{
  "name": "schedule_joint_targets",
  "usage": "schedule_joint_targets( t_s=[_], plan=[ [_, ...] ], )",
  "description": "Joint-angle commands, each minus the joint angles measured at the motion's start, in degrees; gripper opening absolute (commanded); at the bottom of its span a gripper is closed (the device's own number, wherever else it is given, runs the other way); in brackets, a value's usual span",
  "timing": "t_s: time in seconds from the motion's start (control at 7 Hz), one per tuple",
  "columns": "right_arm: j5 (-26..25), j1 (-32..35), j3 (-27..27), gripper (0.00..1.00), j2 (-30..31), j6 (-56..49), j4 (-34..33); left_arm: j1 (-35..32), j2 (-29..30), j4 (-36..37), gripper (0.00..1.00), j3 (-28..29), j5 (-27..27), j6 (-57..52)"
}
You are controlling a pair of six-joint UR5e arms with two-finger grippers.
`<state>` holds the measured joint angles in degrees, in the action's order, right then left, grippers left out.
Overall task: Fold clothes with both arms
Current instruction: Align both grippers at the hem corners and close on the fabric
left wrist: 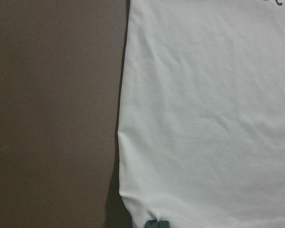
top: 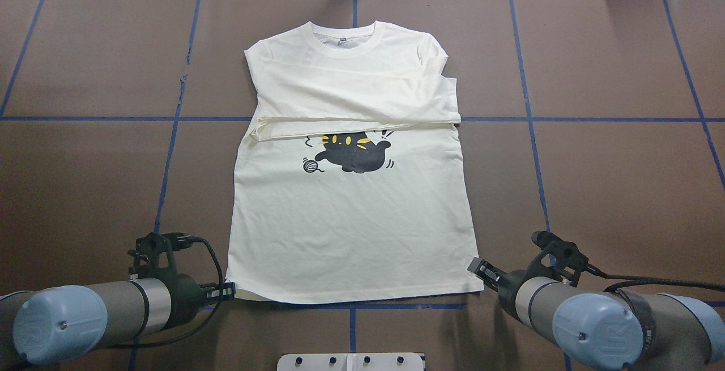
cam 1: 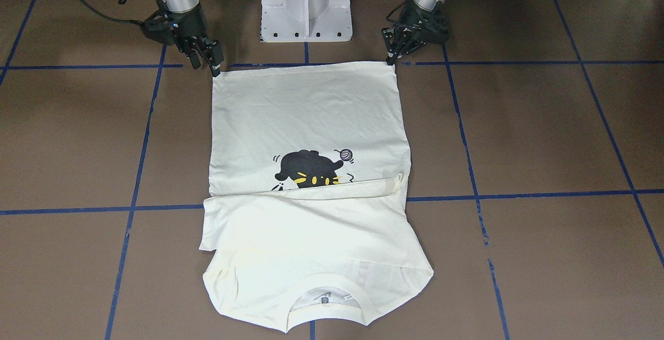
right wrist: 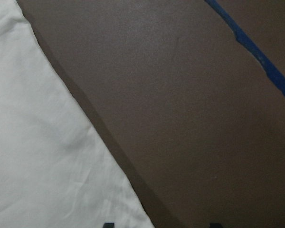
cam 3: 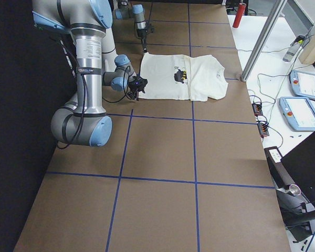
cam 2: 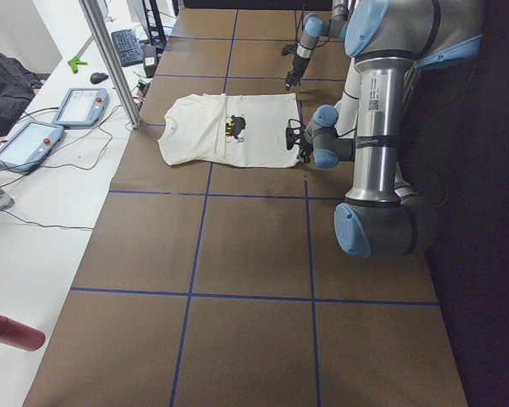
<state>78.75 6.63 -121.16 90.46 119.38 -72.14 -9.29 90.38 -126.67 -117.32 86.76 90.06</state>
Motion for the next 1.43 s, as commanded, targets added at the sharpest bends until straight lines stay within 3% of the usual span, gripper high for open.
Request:
schedule_joint_targets(
  t_s=[0.0, 0.86, 1.0, 1.14, 1.29],
  plan=[
    [-0.8, -0.8, 0.5, 0.52, -0.6, 0.0, 0.0, 0.0, -0.2, 0.0, 0.0, -0.5, -0.1, 0.0],
    [-0.8, -2.3, 2.2, 0.49, -2.0, 0.0, 0.0, 0.0, -0.2, 0.0, 0.0, -0.5, -0.1, 0.0],
    [-1.0, -2.3, 2.2, 0.33, -2.1, 0.1, 0.1, 0.0, -0.2, 0.0, 0.0, -0.5, -0.1, 0.0],
    [-1.0, -2.3, 2.2, 0.29, -2.1, 0.1, 0.1, 0.0, -0.2, 0.0, 0.0, -0.5, -0.1, 0.0],
    [-1.4, -2.2, 2.2, 0.09, -2.0, 0.1, 0.1, 0.0, -0.1, 0.0, 0.0, -0.5, -0.1, 0.0]
  ],
)
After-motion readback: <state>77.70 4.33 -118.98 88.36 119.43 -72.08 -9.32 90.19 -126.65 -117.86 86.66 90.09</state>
